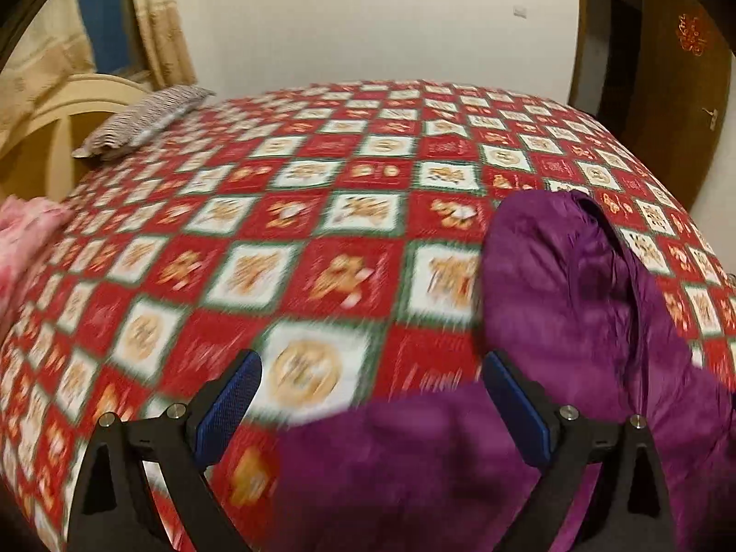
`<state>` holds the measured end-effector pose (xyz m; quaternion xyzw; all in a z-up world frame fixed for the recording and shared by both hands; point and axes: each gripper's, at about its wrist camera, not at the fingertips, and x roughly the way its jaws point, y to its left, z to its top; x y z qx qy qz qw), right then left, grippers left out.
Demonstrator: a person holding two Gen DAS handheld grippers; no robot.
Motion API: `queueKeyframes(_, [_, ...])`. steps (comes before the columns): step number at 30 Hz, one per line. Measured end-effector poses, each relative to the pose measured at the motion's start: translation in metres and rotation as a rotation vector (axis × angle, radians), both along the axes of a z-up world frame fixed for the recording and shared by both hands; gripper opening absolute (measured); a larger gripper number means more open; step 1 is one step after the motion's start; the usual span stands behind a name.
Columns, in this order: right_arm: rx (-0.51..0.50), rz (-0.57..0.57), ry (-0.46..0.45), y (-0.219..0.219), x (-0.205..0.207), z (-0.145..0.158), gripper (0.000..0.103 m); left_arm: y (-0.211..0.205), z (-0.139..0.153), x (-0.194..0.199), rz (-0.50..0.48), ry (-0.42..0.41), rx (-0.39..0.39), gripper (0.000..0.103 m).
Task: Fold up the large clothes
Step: 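Grasp the jacket hem with the left gripper while the right gripper grasps the hem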
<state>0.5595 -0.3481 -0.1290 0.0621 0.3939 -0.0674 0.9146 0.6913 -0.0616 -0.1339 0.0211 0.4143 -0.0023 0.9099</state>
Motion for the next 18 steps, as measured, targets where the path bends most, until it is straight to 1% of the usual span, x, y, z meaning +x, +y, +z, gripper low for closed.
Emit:
queueKeyframes(1, [0.015,0.031,-0.008,0.002,0.019,0.003,0.075,-0.004,-0.002,0.014,-0.004,0.01,-0.005,0.097])
queueKeyframes(3, [0.011,0.038,-0.02,0.005,0.044,0.005,0.075,-0.01,-0.008,0.04,0.004,0.038,-0.03,0.097])
queueKeyframes(4, [0.028,0.04,-0.024,0.004,0.065,0.005,0.075,-0.013,-0.012,0.052,0.002,0.058,-0.048,0.097])
queueKeyframes(5, [0.042,0.038,-0.022,0.003,0.076,0.004,0.075,-0.017,-0.015,0.066,0.007,0.074,-0.055,0.097])
queueKeyframes(6, [0.058,0.03,-0.015,0.001,0.092,0.001,0.075,-0.019,-0.017,0.075,0.014,0.074,-0.061,0.097])
queueKeyframes(8, [0.09,0.025,0.014,-0.001,0.125,-0.008,0.075,-0.027,-0.021,0.088,-0.003,0.079,-0.075,0.097])
queueKeyframes(10, [0.101,0.025,0.047,-0.003,0.15,-0.018,0.075,-0.036,-0.03,0.103,-0.026,0.108,-0.077,0.097])
queueKeyframes(12, [0.108,0.034,0.059,-0.003,0.165,-0.025,0.075,-0.045,-0.039,0.111,-0.051,0.124,-0.059,0.097])
queueKeyframes(14, [0.107,0.05,0.067,-0.003,0.173,-0.032,0.075,-0.051,-0.05,0.117,-0.078,0.14,-0.062,0.097])
queueKeyframes(15, [0.12,0.067,0.086,-0.002,0.178,-0.038,0.075,-0.052,-0.054,0.118,-0.086,0.144,-0.072,0.091])
queueKeyframes(16, [0.138,0.084,0.108,-0.002,0.181,-0.043,0.074,-0.053,-0.056,0.119,-0.103,0.141,-0.097,0.083])
queueKeyframes(17, [0.144,0.107,0.125,0.002,0.183,-0.05,0.063,-0.056,-0.058,0.119,-0.122,0.134,-0.114,0.059])
queueKeyframes(18, [0.128,0.124,0.125,0.005,0.183,-0.051,0.05,-0.059,-0.057,0.117,-0.14,0.116,-0.111,0.032])
